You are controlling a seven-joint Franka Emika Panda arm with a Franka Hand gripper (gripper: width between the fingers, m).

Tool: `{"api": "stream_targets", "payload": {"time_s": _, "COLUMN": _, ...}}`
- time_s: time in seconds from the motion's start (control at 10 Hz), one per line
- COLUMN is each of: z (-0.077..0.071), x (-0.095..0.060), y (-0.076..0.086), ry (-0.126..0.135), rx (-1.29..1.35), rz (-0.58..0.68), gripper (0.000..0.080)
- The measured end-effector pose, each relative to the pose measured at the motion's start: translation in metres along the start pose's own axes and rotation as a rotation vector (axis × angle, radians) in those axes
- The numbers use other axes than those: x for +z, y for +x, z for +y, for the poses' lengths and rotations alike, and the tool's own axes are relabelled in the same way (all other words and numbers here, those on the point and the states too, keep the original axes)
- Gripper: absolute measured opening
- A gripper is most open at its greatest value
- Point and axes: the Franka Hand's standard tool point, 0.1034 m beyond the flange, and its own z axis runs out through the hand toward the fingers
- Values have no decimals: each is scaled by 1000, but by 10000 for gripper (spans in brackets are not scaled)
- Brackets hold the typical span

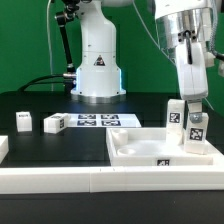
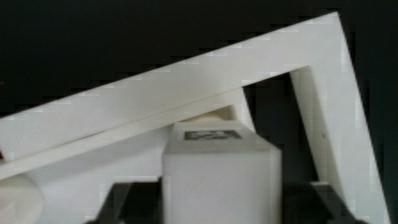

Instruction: Assemble square table

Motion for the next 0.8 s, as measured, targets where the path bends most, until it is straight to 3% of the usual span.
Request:
{"api": "stream_targets", "payload": {"time_s": 0.5, "z": -1, "x": 1, "y": 1, "ry": 3, "rx": 124, "rz": -5, "gripper": 321}}
{"api": "stream_targets", "payload": {"time_s": 0.6, "z": 1, "x": 1, "y": 1, "ry": -19, "rx": 34, "rz": -4, "gripper": 495}}
{"api": "stream_targets", "payload": {"time_s": 0.7, "z": 0, "x": 1, "y": 1, "ry": -29, "rx": -47, "rz": -6, "gripper": 604}}
{"api": "stream_targets", "payload": {"time_s": 0.8, "z": 1, "x": 2, "y": 1, "ry": -29, "rx": -110, "rz": -6, "gripper": 604}}
